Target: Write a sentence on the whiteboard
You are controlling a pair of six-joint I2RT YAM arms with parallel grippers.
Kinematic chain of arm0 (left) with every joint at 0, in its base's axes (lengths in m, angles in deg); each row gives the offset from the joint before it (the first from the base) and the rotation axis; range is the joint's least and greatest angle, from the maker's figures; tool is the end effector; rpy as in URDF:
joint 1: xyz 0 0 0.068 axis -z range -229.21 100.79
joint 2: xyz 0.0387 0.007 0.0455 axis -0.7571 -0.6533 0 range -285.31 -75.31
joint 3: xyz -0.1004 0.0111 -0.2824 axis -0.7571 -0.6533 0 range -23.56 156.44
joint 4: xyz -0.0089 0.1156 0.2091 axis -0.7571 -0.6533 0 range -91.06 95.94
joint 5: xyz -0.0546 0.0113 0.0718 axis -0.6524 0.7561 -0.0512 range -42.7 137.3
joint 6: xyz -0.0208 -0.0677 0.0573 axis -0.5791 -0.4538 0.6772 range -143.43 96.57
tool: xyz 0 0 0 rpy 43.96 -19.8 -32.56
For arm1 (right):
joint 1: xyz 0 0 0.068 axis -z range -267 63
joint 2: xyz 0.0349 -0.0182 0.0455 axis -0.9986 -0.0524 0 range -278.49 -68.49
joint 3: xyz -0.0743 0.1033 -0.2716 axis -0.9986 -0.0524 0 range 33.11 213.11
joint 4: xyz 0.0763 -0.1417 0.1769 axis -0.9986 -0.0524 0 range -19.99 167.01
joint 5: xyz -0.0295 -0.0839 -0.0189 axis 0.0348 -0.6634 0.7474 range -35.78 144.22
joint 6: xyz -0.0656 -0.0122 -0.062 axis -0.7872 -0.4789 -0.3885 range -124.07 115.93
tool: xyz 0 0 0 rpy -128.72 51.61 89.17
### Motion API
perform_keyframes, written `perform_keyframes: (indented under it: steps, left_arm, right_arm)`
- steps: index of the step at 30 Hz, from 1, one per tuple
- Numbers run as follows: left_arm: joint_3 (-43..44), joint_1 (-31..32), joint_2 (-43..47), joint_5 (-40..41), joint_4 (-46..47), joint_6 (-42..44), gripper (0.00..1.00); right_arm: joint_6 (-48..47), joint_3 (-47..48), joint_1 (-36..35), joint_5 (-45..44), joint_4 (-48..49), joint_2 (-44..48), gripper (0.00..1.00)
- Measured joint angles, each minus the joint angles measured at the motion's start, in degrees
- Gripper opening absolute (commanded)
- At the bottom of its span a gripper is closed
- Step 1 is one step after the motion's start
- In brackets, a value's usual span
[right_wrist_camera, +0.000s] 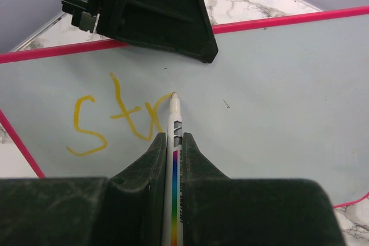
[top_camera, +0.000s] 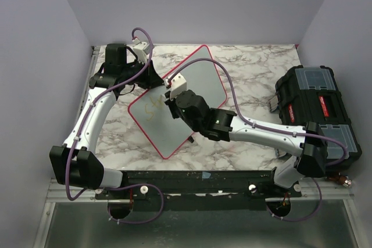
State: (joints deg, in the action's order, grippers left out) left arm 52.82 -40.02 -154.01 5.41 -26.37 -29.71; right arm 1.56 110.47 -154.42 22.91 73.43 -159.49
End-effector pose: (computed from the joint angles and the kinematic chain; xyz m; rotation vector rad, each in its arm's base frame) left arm 0.2842 -0.1012 0.3742 0.4758 2.0931 -0.9469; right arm 0.1893 0.3451 0.3690 -0.6072 1.7409 0.3855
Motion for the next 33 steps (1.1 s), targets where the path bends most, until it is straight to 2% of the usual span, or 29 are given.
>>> perform_keyframes:
  steps: [10, 33]
  left_arm:
    - [0.00, 0.48, 0.61, 0.15, -0.28, 0.02, 0.00]
    - [-0.02, 0.59, 0.81, 0.37, -0.39, 0.02, 0.00]
  right_arm:
    - [2.54, -2.32, 0.94, 0.07, -0.39, 5.86, 0.01]
    - [5.35, -2.99, 4.04, 5.05, -0.39, 3.13, 0.01]
